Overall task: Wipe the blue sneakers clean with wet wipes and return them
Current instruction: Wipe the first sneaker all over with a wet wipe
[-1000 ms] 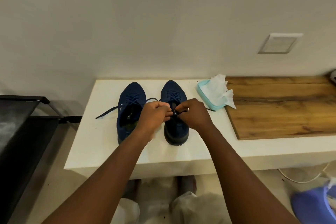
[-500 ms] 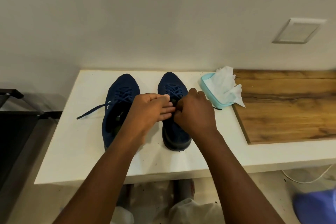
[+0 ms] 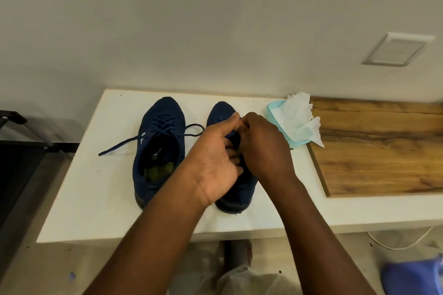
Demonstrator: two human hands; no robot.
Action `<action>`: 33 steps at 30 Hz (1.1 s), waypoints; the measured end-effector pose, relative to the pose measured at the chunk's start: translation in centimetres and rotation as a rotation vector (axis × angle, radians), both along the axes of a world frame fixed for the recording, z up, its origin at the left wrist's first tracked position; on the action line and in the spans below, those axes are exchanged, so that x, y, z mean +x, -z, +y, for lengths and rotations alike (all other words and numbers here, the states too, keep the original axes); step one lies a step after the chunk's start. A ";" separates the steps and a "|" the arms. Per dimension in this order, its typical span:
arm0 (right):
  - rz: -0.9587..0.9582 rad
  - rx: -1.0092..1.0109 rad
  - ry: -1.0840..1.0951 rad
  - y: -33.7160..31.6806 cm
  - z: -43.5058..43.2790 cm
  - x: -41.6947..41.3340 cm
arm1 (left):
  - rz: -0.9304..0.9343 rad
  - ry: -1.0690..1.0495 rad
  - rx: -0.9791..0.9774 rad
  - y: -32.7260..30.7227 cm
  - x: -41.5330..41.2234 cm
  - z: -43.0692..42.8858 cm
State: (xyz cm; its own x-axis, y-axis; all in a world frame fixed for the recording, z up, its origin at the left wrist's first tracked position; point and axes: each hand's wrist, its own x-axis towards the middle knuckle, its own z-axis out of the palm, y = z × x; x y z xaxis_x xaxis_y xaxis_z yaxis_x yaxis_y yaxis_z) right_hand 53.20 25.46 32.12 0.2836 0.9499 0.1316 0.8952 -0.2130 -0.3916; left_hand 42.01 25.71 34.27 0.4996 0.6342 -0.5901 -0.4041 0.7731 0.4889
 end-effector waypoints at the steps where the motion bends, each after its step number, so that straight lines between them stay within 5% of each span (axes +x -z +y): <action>1: 0.021 -0.007 -0.011 0.0 -0.1 -0.1 | -0.049 -0.055 -0.039 -0.1 0.5 -0.3; 16: 0.458 -0.129 -0.165 -0.6 -0.4 0.7 | 0.010 -0.266 -0.090 2.7 1.6 -0.2; 25: 0.601 0.075 0.018 -0.3 -0.4 2.8 | 0.145 -0.269 -0.005 3.0 2.8 -0.6; 33: 0.551 -0.316 -0.187 1.2 -0.8 4.9 | 0.450 -0.030 0.368 2.3 1.3 -0.7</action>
State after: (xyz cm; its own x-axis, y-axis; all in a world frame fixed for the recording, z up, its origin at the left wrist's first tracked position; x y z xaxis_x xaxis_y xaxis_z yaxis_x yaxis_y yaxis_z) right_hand 58.09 24.67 30.90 0.0559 0.9588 -0.2785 0.6149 -0.2528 -0.7470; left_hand 43.27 24.98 32.01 0.2289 0.8478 -0.4783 -0.1134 0.5112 0.8519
